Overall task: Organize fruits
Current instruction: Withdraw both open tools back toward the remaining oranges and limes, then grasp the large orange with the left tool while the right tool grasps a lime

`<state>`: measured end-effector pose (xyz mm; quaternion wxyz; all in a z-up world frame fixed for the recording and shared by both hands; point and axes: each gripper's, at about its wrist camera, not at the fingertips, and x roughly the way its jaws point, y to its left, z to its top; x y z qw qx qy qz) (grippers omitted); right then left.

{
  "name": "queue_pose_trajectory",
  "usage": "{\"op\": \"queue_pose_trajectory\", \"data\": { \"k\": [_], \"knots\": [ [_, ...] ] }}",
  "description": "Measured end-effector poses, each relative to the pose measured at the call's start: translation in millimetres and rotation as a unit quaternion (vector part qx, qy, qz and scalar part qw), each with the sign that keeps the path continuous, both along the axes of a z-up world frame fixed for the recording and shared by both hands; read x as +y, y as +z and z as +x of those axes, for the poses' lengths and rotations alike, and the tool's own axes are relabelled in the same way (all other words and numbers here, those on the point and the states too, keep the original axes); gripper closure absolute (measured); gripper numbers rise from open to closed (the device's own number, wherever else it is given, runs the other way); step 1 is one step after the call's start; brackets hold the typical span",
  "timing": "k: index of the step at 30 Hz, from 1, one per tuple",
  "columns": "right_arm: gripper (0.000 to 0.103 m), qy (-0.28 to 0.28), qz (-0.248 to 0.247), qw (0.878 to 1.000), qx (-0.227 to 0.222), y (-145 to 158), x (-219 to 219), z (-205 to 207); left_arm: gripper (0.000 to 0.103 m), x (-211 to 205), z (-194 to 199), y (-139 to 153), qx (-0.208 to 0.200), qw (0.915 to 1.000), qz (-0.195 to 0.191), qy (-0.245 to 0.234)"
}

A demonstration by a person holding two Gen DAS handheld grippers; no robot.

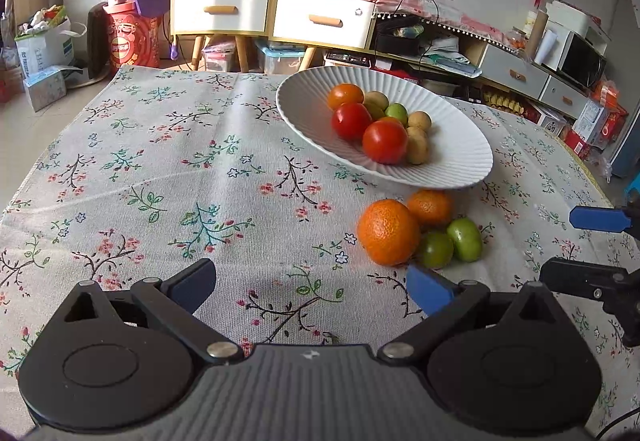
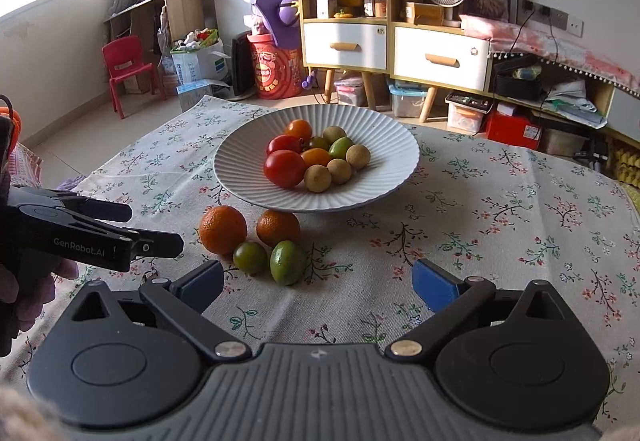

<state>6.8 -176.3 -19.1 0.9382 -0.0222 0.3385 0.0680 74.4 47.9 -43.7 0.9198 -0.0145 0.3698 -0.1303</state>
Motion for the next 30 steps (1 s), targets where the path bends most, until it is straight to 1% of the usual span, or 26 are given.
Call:
{"op": "queue_pose_trajectory", "data": {
  "k": [3,7,13,17,20,22,25,26,29,30],
  "knots": [
    [0.002,0.005,-0.015,1.000,0.008,-9,3,-1,0.007,-4,0,-1,-0.010,0.9999,0.009,-0.002],
    [0.003,0.013,-0.021,1.000,0.020,-20,6,3,0.007,-12,2,-3,-0.025,0.9995,0.017,-0.008],
    [0.006,0.017,-0.033,0.999,0.036,-36,10,7,0.007,-17,5,-14,-0.018,0.9995,0.026,-0.007],
    [0.007,0.014,-0.042,0.999,0.026,-39,8,7,0.007,-24,3,-18,-0.033,0.9977,0.058,-0.015],
    [0.009,0.009,-0.038,0.999,0.022,-38,7,8,0.007,-25,5,-17,-0.034,0.9980,0.052,-0.015],
    [0.014,0.010,-0.042,0.999,0.017,-37,8,8,0.007,-25,6,-16,-0.035,0.9979,0.051,-0.018],
    [0.018,0.012,-0.045,0.999,0.009,-37,10,8,0.012,-28,7,-15,-0.037,0.9980,0.044,-0.028],
    [0.020,0.014,-0.046,0.999,0.007,-37,11,7,0.015,-28,8,-14,-0.038,0.9980,0.041,-0.031],
    [0.030,0.027,-0.059,0.998,0.000,-35,17,7,0.026,-30,8,-12,-0.041,0.9977,0.034,-0.043],
    [0.036,0.032,-0.062,0.998,-0.002,-34,18,6,0.030,-31,8,-11,-0.041,0.9977,0.029,-0.046]
  ]
}}
